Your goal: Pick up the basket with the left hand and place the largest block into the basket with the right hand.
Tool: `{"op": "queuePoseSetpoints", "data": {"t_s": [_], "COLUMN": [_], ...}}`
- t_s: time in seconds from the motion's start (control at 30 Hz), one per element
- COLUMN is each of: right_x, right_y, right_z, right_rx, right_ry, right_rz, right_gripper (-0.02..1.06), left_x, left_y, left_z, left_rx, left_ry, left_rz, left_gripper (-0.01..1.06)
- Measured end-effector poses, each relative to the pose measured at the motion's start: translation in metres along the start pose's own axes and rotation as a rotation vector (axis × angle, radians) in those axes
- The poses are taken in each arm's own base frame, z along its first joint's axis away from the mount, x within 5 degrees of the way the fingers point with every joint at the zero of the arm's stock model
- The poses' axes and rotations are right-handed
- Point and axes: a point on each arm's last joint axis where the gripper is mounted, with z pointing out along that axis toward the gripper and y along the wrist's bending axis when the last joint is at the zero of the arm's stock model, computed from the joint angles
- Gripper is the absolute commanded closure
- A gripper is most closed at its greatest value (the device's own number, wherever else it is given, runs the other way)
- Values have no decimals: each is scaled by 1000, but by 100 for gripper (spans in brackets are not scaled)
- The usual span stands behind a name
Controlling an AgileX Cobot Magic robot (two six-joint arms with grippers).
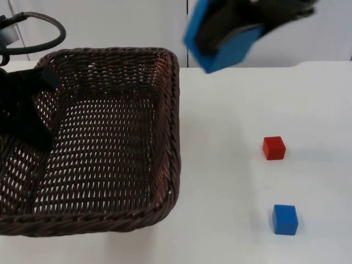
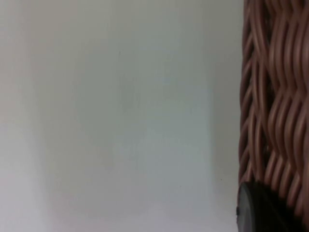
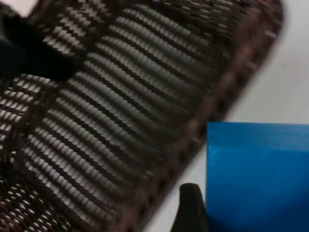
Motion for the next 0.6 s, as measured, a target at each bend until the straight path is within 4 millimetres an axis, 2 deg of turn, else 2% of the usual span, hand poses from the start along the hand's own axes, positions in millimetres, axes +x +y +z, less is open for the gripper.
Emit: {"op": "queuePoseSetpoints", "data": {"t_s": [0.23, 0.4, 0.6], "right_x": [-29, -37, -37], "right_y": [34, 37, 35], "right_z": [37, 54, 80], "right_rx": [-50, -55, -46], "right_ry": [7, 8, 14], "right_rz": [-96, -105, -102], "right_gripper": [105, 105, 105], "left_x": [0, 0, 0], "left_y": [0, 0, 0], "left_z": [0, 0, 0], "left_rx": [0, 0, 0], "left_ry": [0, 0, 0], "left_rz": [0, 0, 0], "left_gripper": [105, 105, 105]}}
